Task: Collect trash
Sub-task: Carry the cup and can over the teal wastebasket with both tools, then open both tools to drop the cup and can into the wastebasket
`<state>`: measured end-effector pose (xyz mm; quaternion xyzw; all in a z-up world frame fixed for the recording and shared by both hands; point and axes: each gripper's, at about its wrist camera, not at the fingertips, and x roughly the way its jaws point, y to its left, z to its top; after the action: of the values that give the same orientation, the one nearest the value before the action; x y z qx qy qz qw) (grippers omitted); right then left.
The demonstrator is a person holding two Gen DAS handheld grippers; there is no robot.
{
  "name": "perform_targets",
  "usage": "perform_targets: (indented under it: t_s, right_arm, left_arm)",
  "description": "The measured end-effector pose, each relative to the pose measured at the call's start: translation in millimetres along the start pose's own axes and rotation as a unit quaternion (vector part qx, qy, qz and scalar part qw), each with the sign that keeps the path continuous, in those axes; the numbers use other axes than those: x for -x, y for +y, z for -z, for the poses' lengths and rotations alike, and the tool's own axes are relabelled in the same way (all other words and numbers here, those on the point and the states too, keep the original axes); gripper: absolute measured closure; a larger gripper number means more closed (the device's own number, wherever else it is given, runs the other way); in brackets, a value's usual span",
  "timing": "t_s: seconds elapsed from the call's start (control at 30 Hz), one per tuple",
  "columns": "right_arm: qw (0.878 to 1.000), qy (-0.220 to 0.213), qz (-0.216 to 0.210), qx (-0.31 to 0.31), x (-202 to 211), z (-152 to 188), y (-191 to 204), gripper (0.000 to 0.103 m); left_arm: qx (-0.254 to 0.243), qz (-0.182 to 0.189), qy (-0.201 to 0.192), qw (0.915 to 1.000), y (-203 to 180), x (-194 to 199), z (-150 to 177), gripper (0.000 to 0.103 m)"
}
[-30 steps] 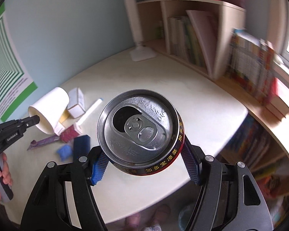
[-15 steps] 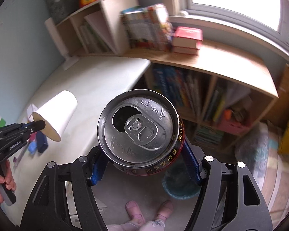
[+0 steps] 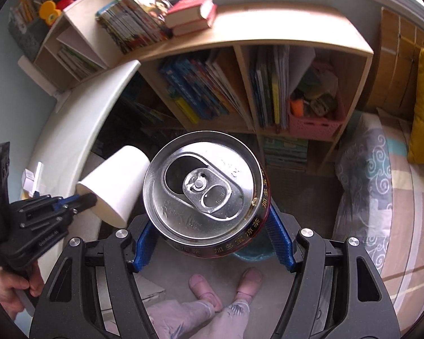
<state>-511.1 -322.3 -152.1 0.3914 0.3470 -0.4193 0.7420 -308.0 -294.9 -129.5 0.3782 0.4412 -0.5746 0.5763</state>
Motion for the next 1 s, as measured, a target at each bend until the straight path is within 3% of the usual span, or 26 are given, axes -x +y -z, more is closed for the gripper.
perform_targets:
  t_s: [0.3, 0.53, 0.57, 0.6, 0.67, 0.8, 1.0]
  right_arm:
    - [0.995, 0.068, -0.024, -0.068, -84, 25, -70, 0.035]
    - [0.989, 0.099, -0.035, -0.103, -143, 43, -99, 0.033]
    - [0.989, 0.102, -0.034, -0.104, -151, 44, -101, 0.032]
    - [0.988, 0.104, -0.032, -0.107, -157, 44, -104, 0.031]
    - [0.987, 0.102, -0.031, -0.119, -164, 43, -111, 0.027]
    - [0.986, 0.089, -0.030, -0.135, -162, 37, -121, 0.021]
    - [0.988, 0.079, -0.036, -0.126, -151, 28, -123, 0.021]
  left_arm:
    - [-0.022, 0.022, 0.075, 0.9967, -49, -109, 8, 0.101]
    - [-0.042, 0.033, 0.117, 0.9917, -65, -173, 17, 0.100]
    - [-0.044, 0.031, 0.124, 0.9908, -67, -182, 18, 0.096]
    - [-0.042, 0.023, 0.131, 0.9902, -67, -189, 18, 0.074]
    - [-0.036, 0.009, 0.130, 0.9908, -64, -197, 18, 0.048]
    - [-0.024, 0.001, 0.132, 0.9909, -55, -197, 12, 0.048]
    - [-0.025, -0.012, 0.118, 0.9927, -47, -186, 8, 0.045]
